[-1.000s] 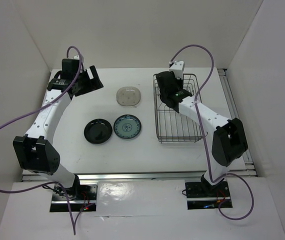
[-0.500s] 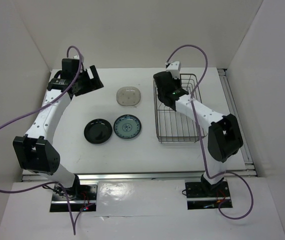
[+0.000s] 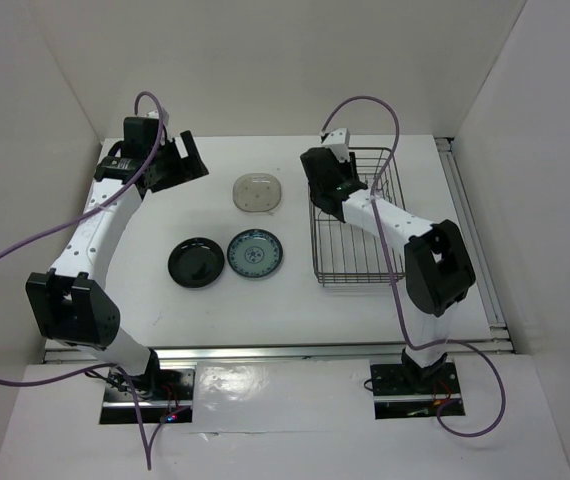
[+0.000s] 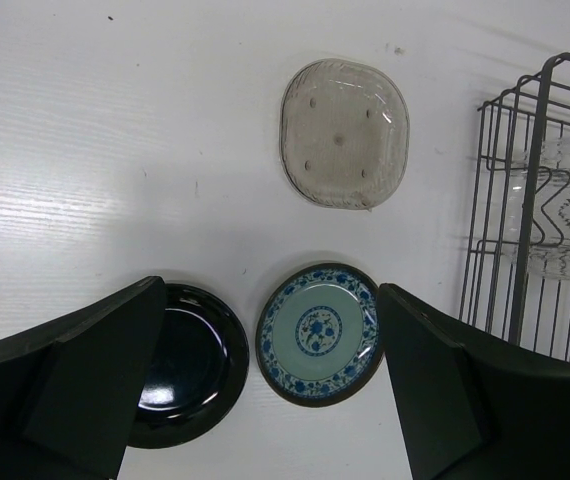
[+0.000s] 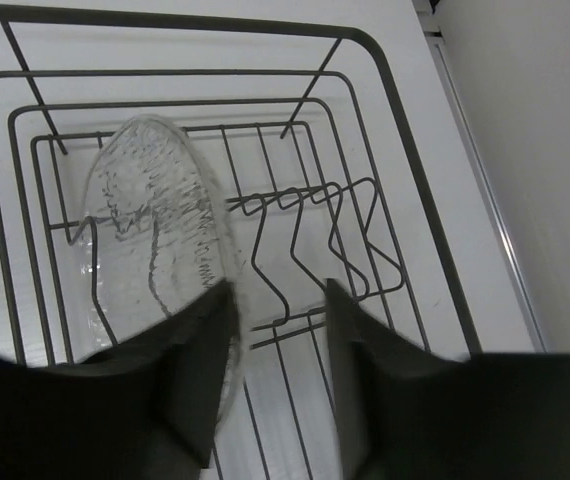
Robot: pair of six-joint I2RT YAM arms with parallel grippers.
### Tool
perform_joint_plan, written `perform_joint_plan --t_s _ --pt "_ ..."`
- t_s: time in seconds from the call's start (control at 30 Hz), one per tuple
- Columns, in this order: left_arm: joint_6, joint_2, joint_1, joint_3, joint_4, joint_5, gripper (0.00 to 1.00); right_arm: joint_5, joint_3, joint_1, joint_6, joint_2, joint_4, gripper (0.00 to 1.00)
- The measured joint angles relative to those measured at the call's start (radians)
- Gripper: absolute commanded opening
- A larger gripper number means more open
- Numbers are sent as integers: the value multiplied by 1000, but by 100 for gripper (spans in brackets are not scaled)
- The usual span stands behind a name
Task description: Load the plates into the dish rack
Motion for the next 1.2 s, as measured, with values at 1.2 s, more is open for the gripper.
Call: perform_joint_plan --t_s 1.2 --pt "-47 -177 -48 -275 -79 -119 100 -142 -64 21 53 -332 -2 100"
